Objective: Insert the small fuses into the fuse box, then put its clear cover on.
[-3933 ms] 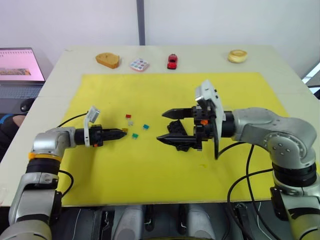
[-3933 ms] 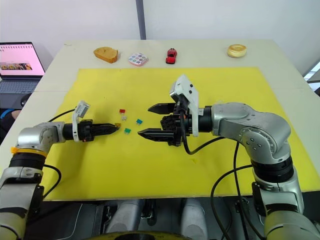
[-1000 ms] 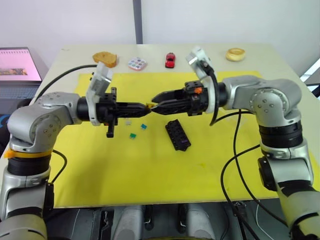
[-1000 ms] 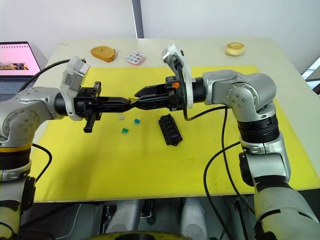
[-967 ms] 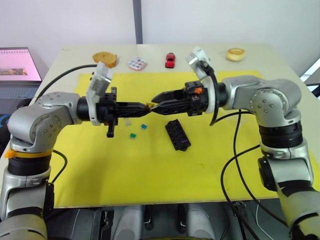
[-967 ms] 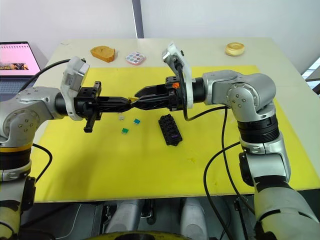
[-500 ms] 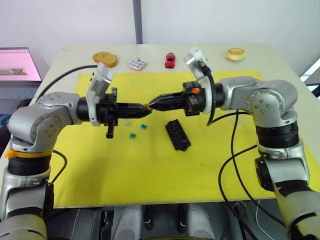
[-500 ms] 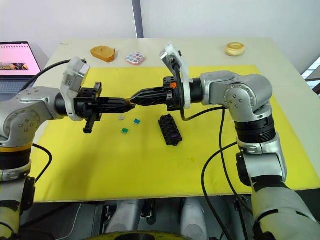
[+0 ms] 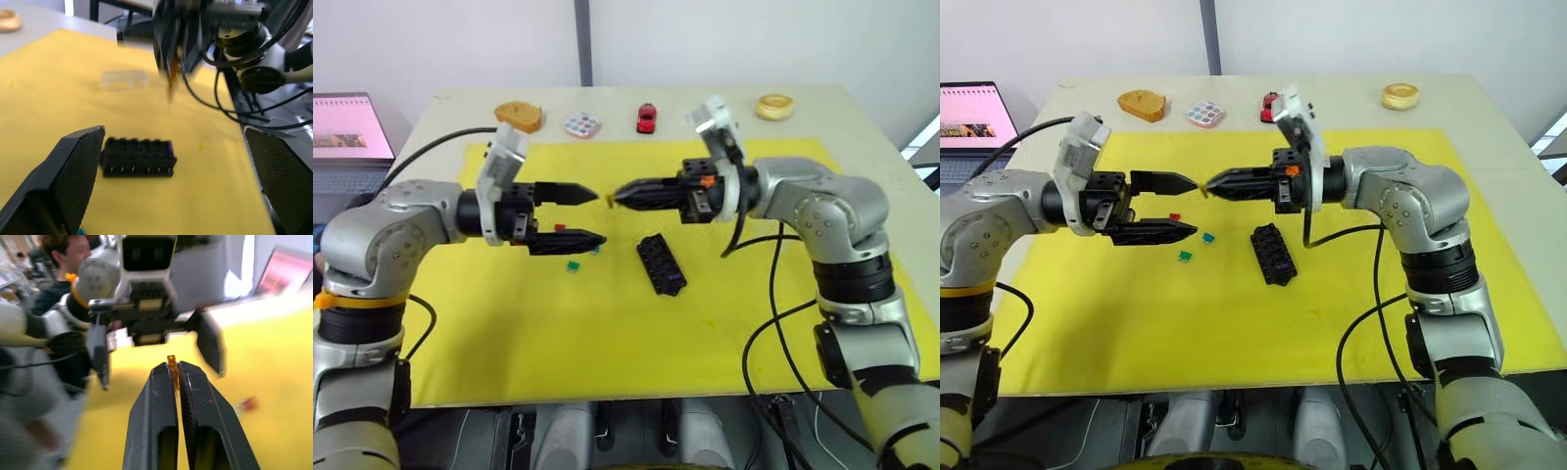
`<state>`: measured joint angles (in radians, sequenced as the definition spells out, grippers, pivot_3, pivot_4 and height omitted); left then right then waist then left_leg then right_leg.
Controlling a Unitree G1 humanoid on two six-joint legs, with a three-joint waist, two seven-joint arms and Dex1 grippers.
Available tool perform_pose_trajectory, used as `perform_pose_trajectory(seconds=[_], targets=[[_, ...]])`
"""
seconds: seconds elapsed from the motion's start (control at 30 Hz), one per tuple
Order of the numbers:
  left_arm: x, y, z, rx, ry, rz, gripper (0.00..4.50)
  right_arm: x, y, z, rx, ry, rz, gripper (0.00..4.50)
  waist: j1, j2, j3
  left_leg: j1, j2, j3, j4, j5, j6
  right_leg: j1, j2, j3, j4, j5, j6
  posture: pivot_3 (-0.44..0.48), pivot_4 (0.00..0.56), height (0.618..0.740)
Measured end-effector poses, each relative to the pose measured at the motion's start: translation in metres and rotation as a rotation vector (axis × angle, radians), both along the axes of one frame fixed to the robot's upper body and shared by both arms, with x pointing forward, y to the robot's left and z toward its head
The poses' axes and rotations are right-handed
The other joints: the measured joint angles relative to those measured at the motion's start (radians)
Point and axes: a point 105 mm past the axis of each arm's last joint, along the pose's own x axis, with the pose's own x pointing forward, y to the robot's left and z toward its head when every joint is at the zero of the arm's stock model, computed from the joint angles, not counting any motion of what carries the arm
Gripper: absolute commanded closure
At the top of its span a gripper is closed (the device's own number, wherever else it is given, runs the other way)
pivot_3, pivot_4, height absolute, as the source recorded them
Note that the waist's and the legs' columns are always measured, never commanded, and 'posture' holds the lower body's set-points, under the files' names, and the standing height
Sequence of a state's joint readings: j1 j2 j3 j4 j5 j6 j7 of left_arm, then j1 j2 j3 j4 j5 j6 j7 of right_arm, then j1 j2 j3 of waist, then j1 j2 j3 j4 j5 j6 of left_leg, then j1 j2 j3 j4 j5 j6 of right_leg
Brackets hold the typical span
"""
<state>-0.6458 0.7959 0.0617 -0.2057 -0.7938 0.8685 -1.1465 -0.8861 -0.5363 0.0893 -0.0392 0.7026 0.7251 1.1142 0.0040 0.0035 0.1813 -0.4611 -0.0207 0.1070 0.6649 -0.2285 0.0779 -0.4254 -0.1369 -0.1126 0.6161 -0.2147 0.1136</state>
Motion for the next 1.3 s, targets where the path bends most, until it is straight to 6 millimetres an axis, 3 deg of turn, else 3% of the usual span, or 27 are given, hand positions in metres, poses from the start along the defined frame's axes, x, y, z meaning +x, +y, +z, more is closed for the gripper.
perform_pose_trajectory(seconds=[0.13,0.33,0.47,0.93,1.3], targets=[[-0.003,0.007,-0.027,0.045,0.028,0.069,0.02,0.003,-0.027,-0.017,-0.023,0.029,0.078,4.5,0.001,0.0,0.0,0.0,0.001,0.0,0.0,0.0,0.0,0.001,0.001,0.0,-0.001,0.0,0.0,0.0,0.15,0.74],[-0.024,0.006,-0.061,0.111,0.025,0.08,0.02,0.002,-0.053,-0.076,-0.1,0.033,0.112,4.5,-0.001,0.0,0.0,0.0,0.001,0.0,0.0,0.0,-0.003,0.0,0.001,0.0,0.0,0.0,0.0,0.0,0.15,0.74],[-0.037,0.004,-0.073,0.14,0.043,0.065,0.02,0.006,-0.062,-0.086,-0.139,-0.01,0.109,4.5,-0.001,0.0,0.0,0.001,0.002,-0.001,0.0,0.0,-0.004,0.0,0.001,0.001,0.0,0.0,0.0,0.0,0.15,0.74],[-0.043,0.005,-0.076,0.167,0.042,0.056,0.02,0.01,-0.06,-0.116,-0.225,-0.061,0.146,4.5,0.0,0.001,0.0,0.001,0.002,-0.002,0.0,0.0,-0.005,0.0,0.001,0.0,0.0,0.0,-0.001,0.0,0.15,0.74],[-0.043,0.006,-0.076,0.175,0.044,0.056,0.02,0.015,-0.063,-0.121,-0.246,-0.085,0.139,4.5,-0.001,0.001,0.0,0.001,0.002,-0.002,0.0,0.0,-0.005,0.0,0.001,0.0,0.0,0.0,-0.001,0.0,0.15,0.74]])
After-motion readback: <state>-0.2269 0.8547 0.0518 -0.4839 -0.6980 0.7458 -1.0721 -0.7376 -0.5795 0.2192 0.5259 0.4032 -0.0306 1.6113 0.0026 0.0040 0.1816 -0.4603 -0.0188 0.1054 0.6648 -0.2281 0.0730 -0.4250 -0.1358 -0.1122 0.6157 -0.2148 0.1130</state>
